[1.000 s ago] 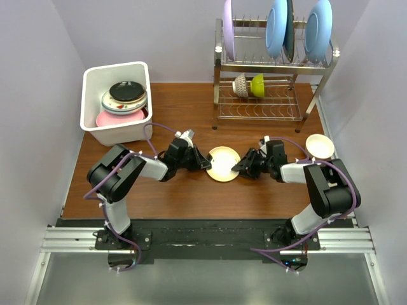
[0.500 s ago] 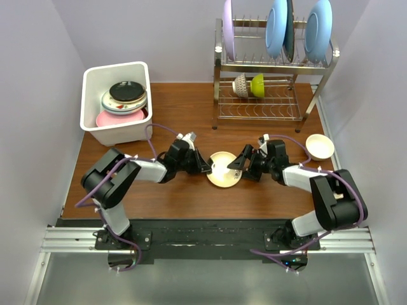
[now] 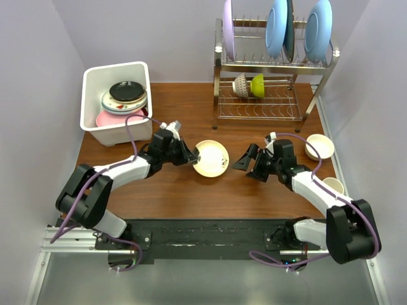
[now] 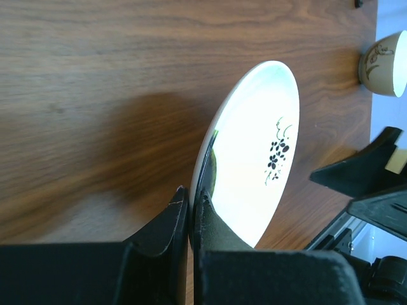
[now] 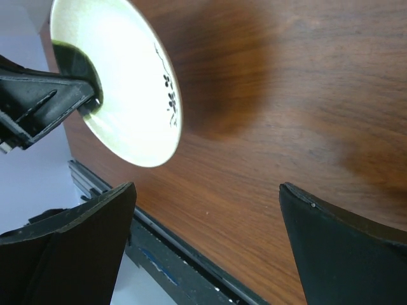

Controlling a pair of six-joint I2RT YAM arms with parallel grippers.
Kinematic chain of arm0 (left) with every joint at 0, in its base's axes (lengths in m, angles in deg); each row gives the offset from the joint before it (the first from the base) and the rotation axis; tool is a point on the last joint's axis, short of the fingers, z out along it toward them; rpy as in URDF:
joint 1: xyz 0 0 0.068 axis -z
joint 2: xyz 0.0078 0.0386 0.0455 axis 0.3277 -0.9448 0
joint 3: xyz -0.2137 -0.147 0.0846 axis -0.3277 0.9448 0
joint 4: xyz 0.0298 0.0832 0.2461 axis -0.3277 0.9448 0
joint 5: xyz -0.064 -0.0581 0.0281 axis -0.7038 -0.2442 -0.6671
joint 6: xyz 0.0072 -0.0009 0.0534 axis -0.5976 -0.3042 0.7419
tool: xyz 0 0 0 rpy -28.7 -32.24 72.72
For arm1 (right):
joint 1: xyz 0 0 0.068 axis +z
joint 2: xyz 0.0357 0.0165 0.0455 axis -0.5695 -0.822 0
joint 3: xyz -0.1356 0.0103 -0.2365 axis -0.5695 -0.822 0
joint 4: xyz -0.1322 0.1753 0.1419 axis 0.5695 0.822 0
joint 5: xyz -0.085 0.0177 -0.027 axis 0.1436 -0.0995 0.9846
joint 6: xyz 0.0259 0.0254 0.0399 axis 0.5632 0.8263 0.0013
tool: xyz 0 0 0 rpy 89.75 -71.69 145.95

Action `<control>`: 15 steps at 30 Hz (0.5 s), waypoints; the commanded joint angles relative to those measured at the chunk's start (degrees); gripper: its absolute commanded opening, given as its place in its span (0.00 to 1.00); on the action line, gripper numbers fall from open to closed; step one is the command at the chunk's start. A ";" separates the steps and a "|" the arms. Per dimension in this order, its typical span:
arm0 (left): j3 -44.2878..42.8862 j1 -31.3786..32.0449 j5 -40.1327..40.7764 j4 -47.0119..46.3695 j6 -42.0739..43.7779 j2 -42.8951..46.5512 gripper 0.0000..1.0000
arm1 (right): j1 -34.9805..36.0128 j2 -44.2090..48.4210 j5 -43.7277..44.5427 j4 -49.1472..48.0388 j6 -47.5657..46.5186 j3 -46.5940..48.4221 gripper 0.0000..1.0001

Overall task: Place the plates into the plastic bin on the countertop
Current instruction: Pick up the plate at the center of the board, then place the plate in the plastic bin.

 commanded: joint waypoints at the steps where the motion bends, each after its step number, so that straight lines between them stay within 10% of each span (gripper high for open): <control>1: -4.47 -2.73 0.08 4.33 3.94 5.08 0.00 | -0.02 3.99 0.94 5.01 -1.91 2.72 0.99; 15: -17.56 -10.02 -1.32 18.48 9.13 9.48 0.00 | -0.02 6.29 5.60 11.87 -6.04 -0.71 0.99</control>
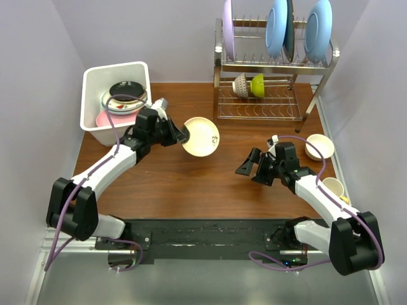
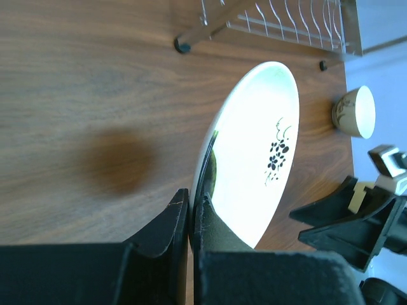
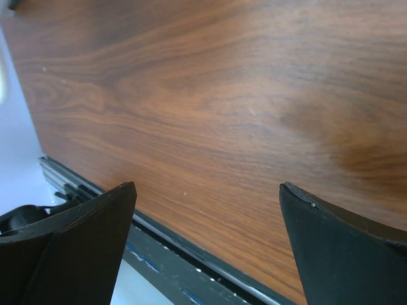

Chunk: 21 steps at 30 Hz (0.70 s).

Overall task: Place the plates into the plastic bin on the countertop
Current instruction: Place the plate in the plastic bin.

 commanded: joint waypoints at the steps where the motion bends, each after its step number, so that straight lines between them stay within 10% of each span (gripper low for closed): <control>1: -5.17 -3.56 -1.69 3.06 2.55 2.58 0.00 | -0.02 0.54 2.19 1.56 -1.83 -1.56 0.99; 21: -18.97 -16.92 -8.99 8.50 5.89 -2.60 0.00 | -0.11 -3.24 3.33 -0.12 -2.44 -4.29 0.99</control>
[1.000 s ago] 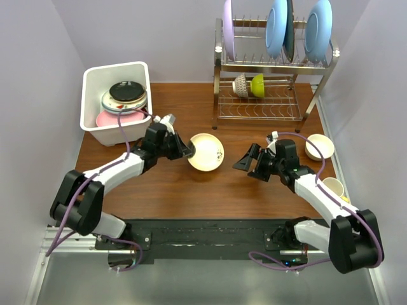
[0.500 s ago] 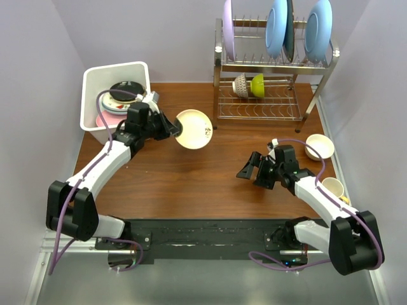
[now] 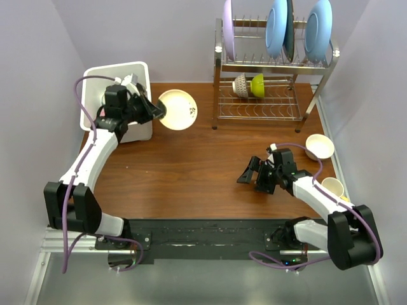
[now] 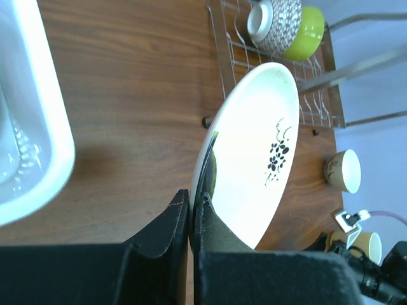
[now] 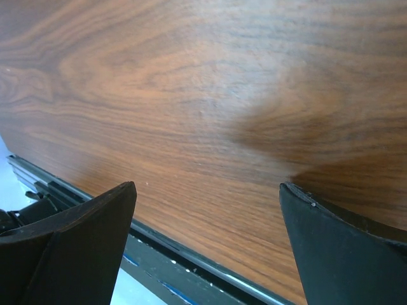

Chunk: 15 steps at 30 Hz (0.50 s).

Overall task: Place the plates into the plastic bin on the countertop
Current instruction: Place the plate in the plastic bin.

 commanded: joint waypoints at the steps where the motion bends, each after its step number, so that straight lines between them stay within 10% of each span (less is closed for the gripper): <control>1: -5.60 -3.26 -3.65 -0.26 1.54 -1.62 0.00 | -0.11 -1.04 1.78 -1.43 -1.02 -0.46 0.99; 15: -18.61 -12.67 -7.79 1.76 0.84 -10.23 0.00 | -0.02 -3.32 2.92 -1.60 -1.46 -0.73 0.99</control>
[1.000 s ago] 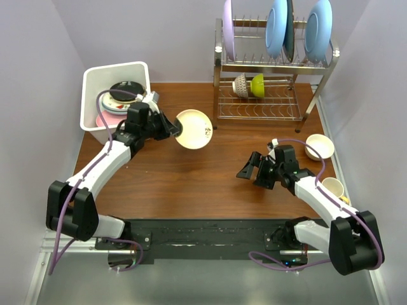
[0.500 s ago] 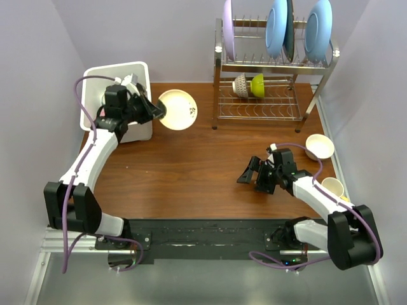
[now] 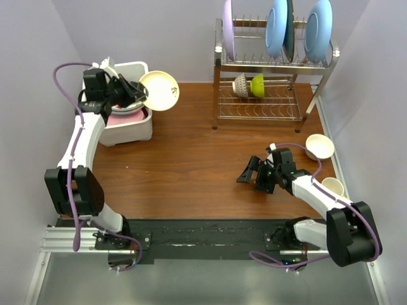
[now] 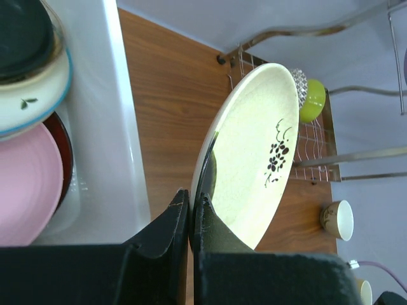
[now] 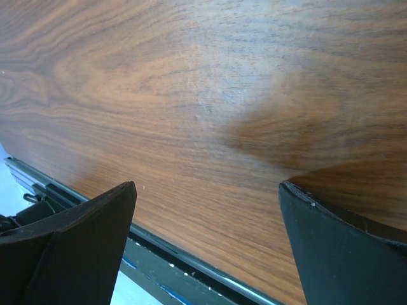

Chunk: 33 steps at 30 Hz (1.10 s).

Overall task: Place the plates into the plastic bin on the countertop
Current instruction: Place the plate in the plastic bin.

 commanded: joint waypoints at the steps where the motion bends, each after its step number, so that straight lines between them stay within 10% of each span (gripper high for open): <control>1: -5.89 -2.79 -3.20 -1.16 0.55 -2.34 0.00 | -0.11 -1.64 2.66 -0.29 -1.46 -0.42 0.99; 33: -18.72 -15.54 -6.10 -6.00 -7.88 -21.42 0.00 | -0.02 -1.03 4.77 1.29 -2.16 -1.91 0.99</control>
